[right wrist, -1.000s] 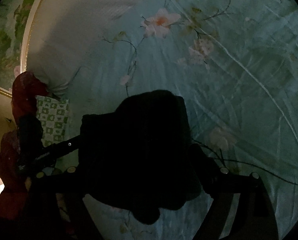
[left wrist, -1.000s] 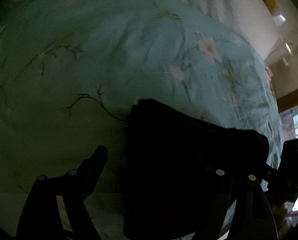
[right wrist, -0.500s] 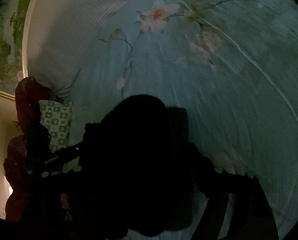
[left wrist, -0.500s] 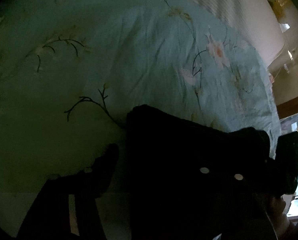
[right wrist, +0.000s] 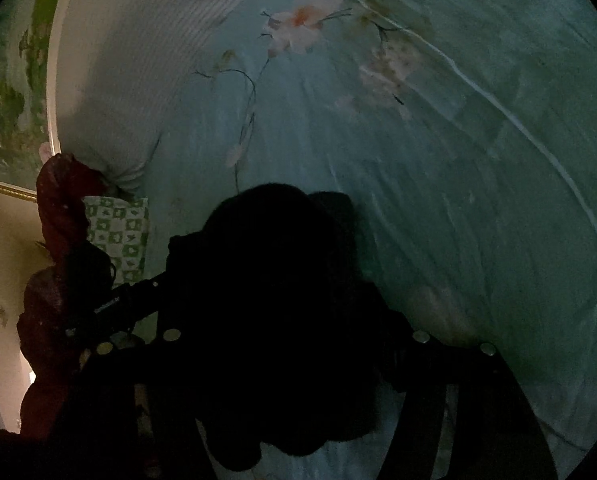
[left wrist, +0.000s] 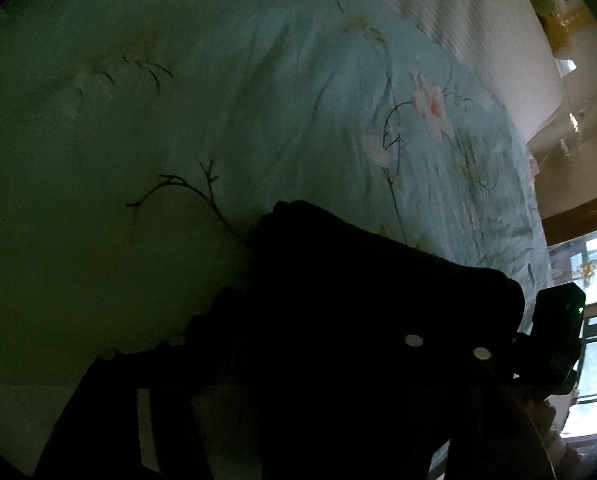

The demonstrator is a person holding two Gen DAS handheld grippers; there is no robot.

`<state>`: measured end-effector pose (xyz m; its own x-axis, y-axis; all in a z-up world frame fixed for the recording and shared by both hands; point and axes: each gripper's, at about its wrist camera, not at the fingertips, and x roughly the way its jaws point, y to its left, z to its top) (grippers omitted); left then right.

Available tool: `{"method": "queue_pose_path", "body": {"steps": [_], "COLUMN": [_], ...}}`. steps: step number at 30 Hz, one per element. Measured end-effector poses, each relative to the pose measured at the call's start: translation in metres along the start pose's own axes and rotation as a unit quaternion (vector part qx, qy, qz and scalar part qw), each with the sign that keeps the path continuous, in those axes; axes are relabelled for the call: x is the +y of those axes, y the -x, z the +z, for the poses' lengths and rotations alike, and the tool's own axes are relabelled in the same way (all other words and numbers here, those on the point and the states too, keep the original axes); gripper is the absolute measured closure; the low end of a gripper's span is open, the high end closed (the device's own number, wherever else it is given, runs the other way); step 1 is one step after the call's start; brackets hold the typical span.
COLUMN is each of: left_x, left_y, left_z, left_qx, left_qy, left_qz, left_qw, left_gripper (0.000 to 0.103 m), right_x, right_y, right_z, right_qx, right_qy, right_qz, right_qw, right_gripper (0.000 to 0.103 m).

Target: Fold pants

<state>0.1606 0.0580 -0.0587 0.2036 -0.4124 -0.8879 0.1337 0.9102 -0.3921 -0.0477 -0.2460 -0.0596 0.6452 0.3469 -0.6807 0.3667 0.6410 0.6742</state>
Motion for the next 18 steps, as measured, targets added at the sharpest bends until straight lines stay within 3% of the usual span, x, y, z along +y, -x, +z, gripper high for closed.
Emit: {"method": "queue_pose_path", "body": {"steps": [3, 7, 13, 15, 16, 18], "left_x": [-0.004, -0.006, -0.01, -0.009, -0.007, -0.003], "left_y": [0.015, 0.025, 0.007, 0.003, 0.002, -0.004], "left_z": [-0.004, -0.017, -0.034, -0.034, -0.034, -0.034], "left_qx": [-0.005, 0.008, 0.036, 0.034, 0.036, 0.041], "left_qy": [-0.005, -0.013, -0.03, -0.023, -0.02, -0.004], "left_qz": [0.005, -0.008, 0.007, -0.004, -0.013, -0.034], "left_qw": [1.0, 0.9998, 0.9989, 0.9991, 0.9991, 0.9986], "left_gripper": [0.036, 0.026, 0.025, 0.031, 0.042, 0.047], "right_x": [0.002, 0.009, 0.002, 0.003, 0.004, 0.004], "right_y": [0.003, 0.009, 0.004, 0.002, 0.001, -0.001], "right_z": [0.0, -0.003, -0.008, -0.01, -0.01, -0.011], "right_qx": [0.007, 0.003, 0.006, 0.002, 0.004, 0.004], "right_qy": [-0.007, -0.004, -0.009, 0.003, 0.009, 0.014], "right_qz": [-0.002, -0.006, -0.005, -0.007, -0.01, -0.01], "right_qw": [1.0, 1.0, 1.0, 1.0, 1.0, 1.0], "right_gripper": [0.035, 0.029, 0.026, 0.026, 0.027, 0.031]}}
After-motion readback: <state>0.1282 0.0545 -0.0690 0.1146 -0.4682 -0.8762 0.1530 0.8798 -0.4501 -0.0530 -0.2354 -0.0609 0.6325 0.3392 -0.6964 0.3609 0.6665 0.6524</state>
